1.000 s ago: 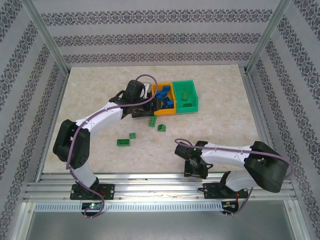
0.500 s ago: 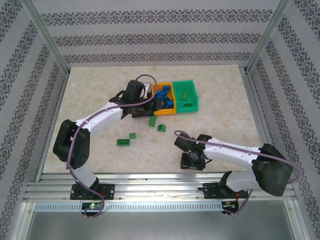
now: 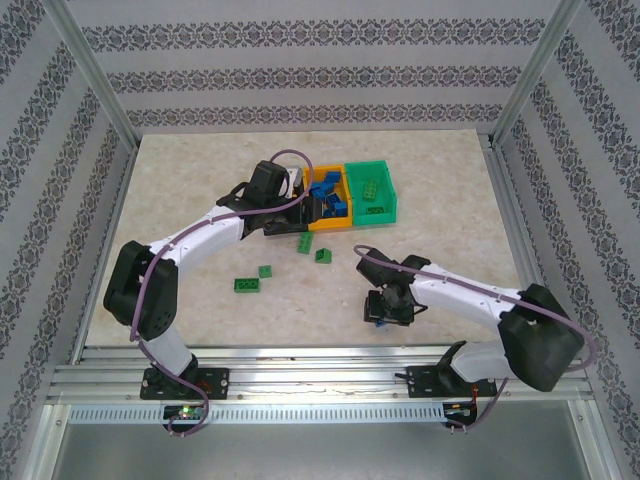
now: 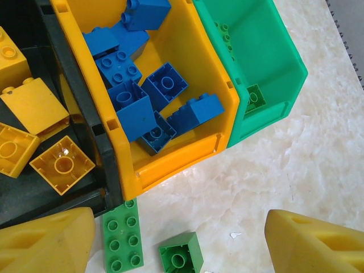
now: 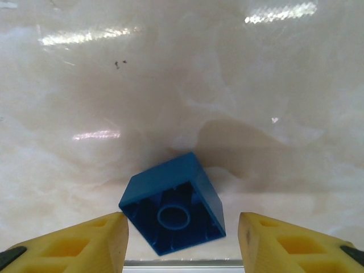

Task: Sort the legos into containers by color
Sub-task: Pick up the lego from the bottom-center of the table.

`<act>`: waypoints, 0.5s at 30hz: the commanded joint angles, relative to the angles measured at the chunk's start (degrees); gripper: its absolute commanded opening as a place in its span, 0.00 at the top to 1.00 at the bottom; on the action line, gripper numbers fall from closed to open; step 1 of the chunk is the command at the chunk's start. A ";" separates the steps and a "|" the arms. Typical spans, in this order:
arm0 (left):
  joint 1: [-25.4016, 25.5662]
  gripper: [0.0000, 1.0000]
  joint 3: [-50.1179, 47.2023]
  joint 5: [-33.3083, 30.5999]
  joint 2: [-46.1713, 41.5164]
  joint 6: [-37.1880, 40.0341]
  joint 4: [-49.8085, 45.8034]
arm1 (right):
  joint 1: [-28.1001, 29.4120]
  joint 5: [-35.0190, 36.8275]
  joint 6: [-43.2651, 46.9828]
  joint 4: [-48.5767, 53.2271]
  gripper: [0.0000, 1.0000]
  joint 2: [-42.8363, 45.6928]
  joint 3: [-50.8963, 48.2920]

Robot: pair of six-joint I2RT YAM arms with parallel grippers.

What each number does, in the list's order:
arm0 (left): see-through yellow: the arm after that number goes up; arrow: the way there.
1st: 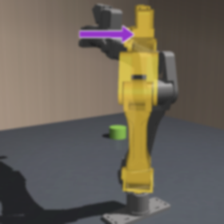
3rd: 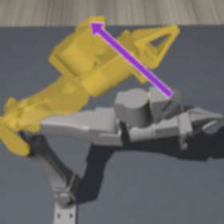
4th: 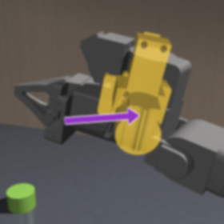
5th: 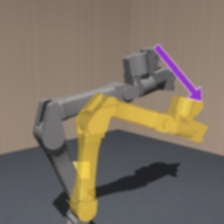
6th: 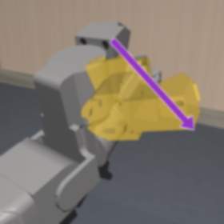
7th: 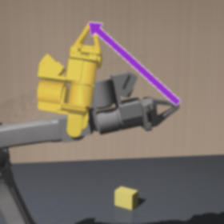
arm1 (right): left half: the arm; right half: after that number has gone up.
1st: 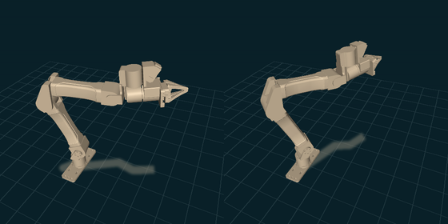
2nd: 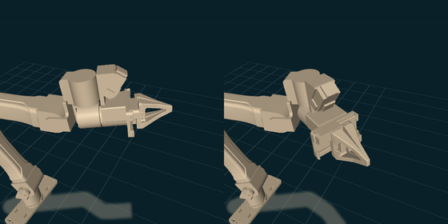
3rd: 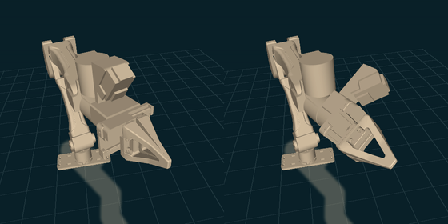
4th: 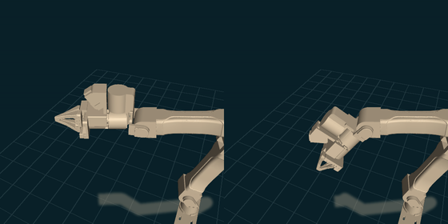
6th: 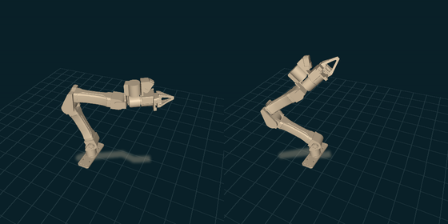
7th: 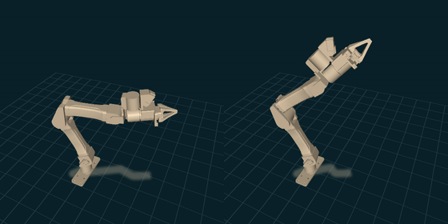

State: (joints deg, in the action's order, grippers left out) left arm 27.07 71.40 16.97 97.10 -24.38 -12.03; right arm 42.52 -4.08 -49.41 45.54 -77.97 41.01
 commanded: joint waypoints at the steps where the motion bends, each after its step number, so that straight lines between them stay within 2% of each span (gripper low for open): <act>1: 0.64 0.22 -0.88 0.74 -1.07 -0.78 -0.16 | 0.09 1.19 3.44 -0.67 0.46 -4.84 2.88; 4: 0.62 0.22 -1.39 -0.20 -1.85 -0.33 -1.01 | 0.30 0.63 4.69 -1.92 0.50 -8.80 4.09; 8: 0.63 0.21 -2.10 -1.84 -3.28 0.37 -2.16 | 0.38 0.52 6.26 -2.63 0.65 -10.55 5.68; 12: 0.57 0.22 -3.79 -2.66 -4.61 0.13 -2.51 | -1.39 0.03 8.89 -2.51 0.67 -10.20 8.89; 15: 0.64 0.21 -6.27 -2.86 -6.14 -0.41 -2.65 | -5.94 -2.31 12.29 -4.28 0.67 -10.49 12.58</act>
State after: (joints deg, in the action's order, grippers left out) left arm 27.07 67.20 15.35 93.58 -24.51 -12.93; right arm 39.86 -4.95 -41.19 43.00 -88.18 49.87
